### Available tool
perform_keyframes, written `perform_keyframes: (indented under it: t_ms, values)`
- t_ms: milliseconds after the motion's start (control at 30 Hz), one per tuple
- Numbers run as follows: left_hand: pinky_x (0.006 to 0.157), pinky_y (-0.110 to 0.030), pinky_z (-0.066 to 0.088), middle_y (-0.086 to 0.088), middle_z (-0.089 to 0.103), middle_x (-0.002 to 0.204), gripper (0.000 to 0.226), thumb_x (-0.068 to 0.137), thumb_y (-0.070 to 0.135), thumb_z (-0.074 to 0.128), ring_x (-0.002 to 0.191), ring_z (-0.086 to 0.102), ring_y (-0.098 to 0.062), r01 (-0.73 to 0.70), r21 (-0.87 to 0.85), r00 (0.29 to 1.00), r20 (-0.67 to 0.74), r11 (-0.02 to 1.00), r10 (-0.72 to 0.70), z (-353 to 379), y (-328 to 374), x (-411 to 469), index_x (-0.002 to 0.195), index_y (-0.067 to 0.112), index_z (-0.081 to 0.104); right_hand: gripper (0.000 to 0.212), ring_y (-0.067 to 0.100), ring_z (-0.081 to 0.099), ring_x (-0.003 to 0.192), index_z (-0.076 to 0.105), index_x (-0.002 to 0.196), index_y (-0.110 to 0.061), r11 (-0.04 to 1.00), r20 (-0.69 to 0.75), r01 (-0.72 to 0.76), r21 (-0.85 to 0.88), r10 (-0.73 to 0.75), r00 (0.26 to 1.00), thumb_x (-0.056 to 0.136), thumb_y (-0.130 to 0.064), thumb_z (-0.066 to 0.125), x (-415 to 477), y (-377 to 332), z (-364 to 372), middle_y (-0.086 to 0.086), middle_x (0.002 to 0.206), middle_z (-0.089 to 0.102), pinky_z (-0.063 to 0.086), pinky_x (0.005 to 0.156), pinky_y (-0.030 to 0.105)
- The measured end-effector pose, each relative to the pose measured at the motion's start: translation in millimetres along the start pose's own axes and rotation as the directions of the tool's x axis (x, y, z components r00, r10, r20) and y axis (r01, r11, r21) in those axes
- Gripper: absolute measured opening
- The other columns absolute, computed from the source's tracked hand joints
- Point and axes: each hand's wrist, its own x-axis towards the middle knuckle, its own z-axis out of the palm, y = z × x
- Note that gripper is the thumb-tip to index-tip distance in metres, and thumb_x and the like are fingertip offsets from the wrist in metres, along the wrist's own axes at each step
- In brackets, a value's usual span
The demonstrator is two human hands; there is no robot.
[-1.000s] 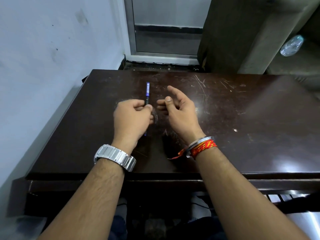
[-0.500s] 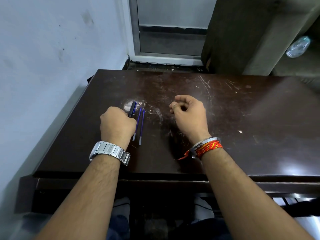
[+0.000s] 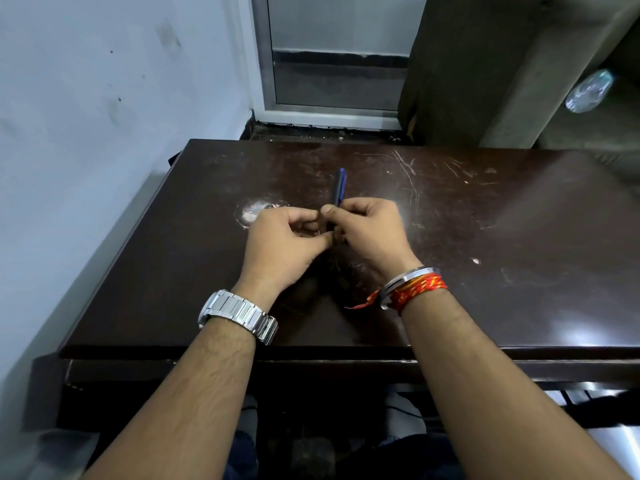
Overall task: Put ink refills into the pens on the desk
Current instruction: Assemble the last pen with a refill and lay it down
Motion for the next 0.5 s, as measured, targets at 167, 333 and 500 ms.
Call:
perform_keyframes:
  t_ms: [167,333,500]
  values:
    - [0.051,-0.001,0.042,0.014,0.071,0.069,0.025,0.073,0.036,0.087,0.057,0.064,0.01,0.058,0.054,0.989,-0.137,0.997,-0.05,2,-4,2,0.092,0.022,0.078,0.015,0.015,0.072,0.07,0.078,0.077,-0.019,0.97,-0.338,-0.04,-0.238,-0.044,0.94,0.077,-0.034,0.079,11,0,-44,0.001,0.071,0.074,0.062,0.073,0.039]
    - [0.055,0.003,0.039,0.017,0.068,0.068,0.018,0.075,0.033,0.085,0.066,0.062,0.014,0.077,0.109,0.988,-0.138,0.991,-0.061,3,-5,2,0.088,0.025,0.077,0.021,0.01,0.064,0.057,0.077,0.072,-0.01,0.882,-0.361,-0.096,-0.461,-0.088,0.928,0.074,-0.029,0.084,10,3,-61,0.001,0.063,0.069,0.052,0.052,0.017]
    - [0.054,0.002,0.04,0.015,0.069,0.069,0.014,0.076,0.032,0.084,0.062,0.062,0.014,0.085,0.133,0.991,-0.112,0.987,-0.071,3,-5,0,0.085,0.029,0.074,0.031,0.023,0.068,0.073,0.074,0.079,0.0,0.803,-0.31,-0.165,-0.573,-0.027,0.95,0.073,-0.028,0.086,11,4,-58,0.009,0.074,0.068,0.058,0.07,0.032]
